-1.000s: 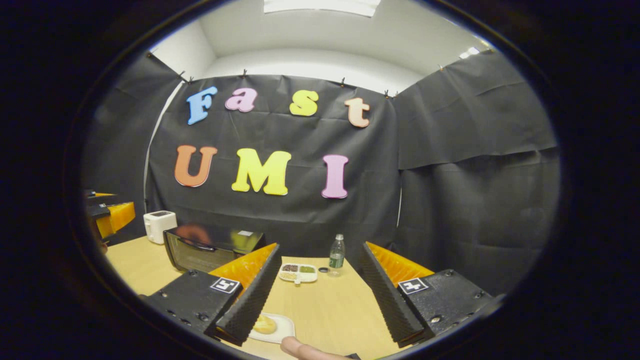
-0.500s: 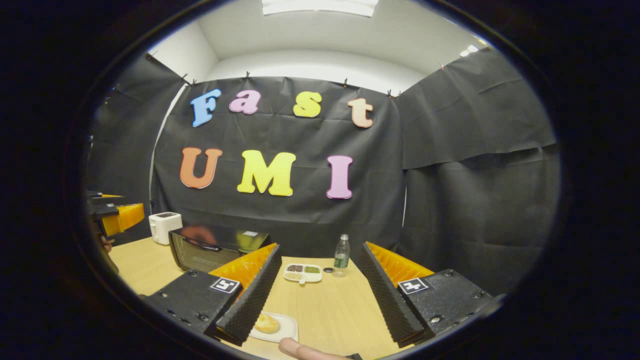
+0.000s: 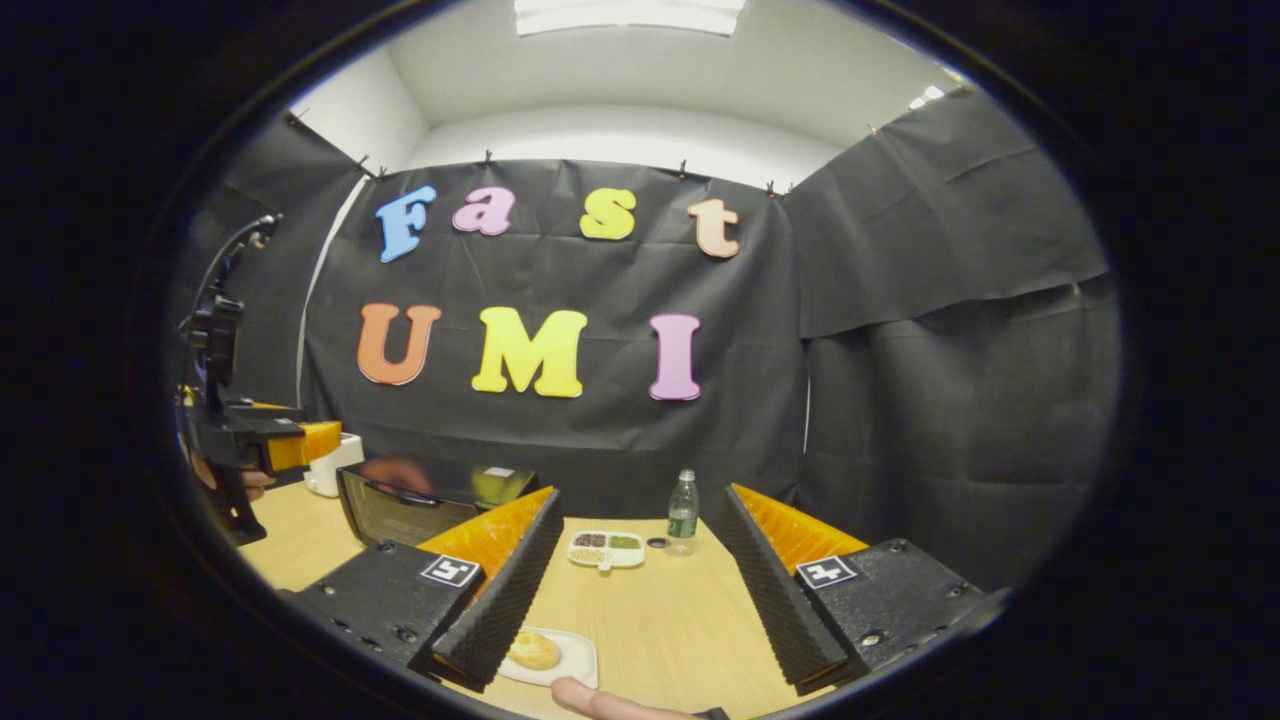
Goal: Open the electric oven with the left hand, put the food in, and close the electric oven.
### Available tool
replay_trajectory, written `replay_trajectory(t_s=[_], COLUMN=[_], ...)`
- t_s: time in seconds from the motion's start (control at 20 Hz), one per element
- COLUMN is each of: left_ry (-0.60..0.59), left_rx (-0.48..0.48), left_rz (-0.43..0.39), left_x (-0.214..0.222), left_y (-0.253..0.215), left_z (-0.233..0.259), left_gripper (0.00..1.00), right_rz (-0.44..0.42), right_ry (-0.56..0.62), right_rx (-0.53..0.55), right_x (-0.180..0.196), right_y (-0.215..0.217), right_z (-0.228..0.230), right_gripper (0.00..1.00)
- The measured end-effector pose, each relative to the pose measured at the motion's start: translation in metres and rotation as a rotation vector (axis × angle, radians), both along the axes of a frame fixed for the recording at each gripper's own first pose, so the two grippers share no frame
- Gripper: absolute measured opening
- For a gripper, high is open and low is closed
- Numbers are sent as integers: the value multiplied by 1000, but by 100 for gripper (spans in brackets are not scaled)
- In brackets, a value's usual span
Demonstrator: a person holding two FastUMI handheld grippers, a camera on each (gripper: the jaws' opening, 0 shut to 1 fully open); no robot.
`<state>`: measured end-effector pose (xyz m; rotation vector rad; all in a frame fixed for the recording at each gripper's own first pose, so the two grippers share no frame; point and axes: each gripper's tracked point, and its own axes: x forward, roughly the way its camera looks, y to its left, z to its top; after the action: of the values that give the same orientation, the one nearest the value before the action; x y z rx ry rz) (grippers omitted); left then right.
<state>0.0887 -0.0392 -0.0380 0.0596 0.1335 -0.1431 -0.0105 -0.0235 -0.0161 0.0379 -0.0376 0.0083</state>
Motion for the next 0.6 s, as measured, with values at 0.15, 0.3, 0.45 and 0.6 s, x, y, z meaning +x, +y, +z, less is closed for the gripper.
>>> replay_trajectory(t_s=[0.15,0.3,0.45,0.6], left_ry=[37,90,115,175], left_rx=[30,8,15,52], left_rz=[-10,-6,25,15], left_x=[28,56,82,97], left_y=[-2,-5,1,-1], left_z=[-24,-47,-66,-96], left_gripper=[93,94,94,94], right_rz=[7,15,24,28], right_ry=[12,12,-6,-1], right_rx=[16,14,-8,-6], right_x=[3,6,9,11], right_y=[-4,-5,-9,-10], right_z=[-11,-18,-22,-32], right_gripper=[100,100,100,100])
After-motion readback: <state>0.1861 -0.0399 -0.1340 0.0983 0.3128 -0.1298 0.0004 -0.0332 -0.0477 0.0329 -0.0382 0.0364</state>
